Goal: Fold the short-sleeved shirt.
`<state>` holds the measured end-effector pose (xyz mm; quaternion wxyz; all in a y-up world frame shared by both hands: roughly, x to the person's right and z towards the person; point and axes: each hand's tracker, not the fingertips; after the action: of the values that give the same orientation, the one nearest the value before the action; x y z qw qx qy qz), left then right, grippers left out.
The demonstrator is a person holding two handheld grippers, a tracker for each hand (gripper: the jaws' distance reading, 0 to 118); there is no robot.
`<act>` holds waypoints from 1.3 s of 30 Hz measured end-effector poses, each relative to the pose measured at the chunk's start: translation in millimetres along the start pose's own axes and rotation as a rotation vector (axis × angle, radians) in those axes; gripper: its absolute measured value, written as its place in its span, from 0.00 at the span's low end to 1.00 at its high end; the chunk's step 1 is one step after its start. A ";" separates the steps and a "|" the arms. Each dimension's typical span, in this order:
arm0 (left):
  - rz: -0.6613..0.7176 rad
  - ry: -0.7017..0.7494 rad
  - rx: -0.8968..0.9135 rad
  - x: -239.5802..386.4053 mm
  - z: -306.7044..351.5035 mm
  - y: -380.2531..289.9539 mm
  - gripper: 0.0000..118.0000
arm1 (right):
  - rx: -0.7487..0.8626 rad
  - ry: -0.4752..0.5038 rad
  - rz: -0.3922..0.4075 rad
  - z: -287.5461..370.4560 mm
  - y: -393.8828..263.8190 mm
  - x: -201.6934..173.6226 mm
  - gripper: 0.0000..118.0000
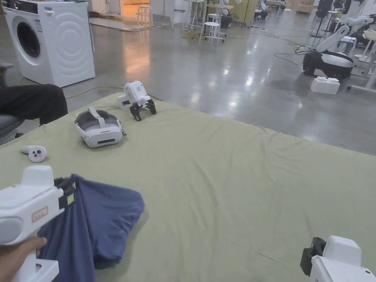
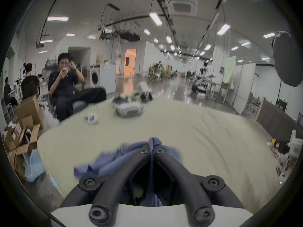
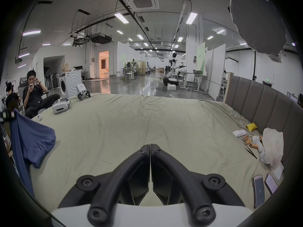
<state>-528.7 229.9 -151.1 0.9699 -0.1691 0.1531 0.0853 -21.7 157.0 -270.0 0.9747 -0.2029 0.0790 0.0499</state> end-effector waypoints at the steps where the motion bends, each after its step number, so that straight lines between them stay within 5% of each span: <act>1: -0.001 -0.025 0.021 2.9 2.7 9.7 0.00 | 0.004 0.000 -0.005 1.3 0.9 2.1 0.00; 8: -0.132 -0.215 0.180 85.9 27.2 87.0 0.00 | 0.053 -0.023 -0.044 19.2 10.4 26.4 0.00; 16: -0.226 -0.505 0.220 231.1 41.3 98.0 0.00 | 0.102 -0.096 -0.086 50.6 11.3 75.1 0.00; 26: -0.269 -0.830 -0.017 400.9 20.1 -13.6 0.00 | 0.101 -0.243 -0.147 90.7 -13.0 147.1 0.00; 33: -0.285 -0.889 -0.235 451.3 23.5 -120.1 0.00 | 0.059 -0.308 -0.176 108.1 -38.1 178.2 0.00; 36: -0.287 -0.900 -0.287 450.6 23.5 -146.8 0.33 | 0.042 -0.315 -0.182 110.7 -46.2 184.3 0.00; 39: -0.303 -0.871 -0.289 437.7 28.6 -149.3 0.48 | 0.037 -0.310 -0.180 115.4 -47.7 182.7 0.00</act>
<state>-77.8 151.2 -223.0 0.9119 -0.2713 -0.3070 0.0263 179.4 171.9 -178.8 0.9793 -0.1810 -0.0897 -0.0085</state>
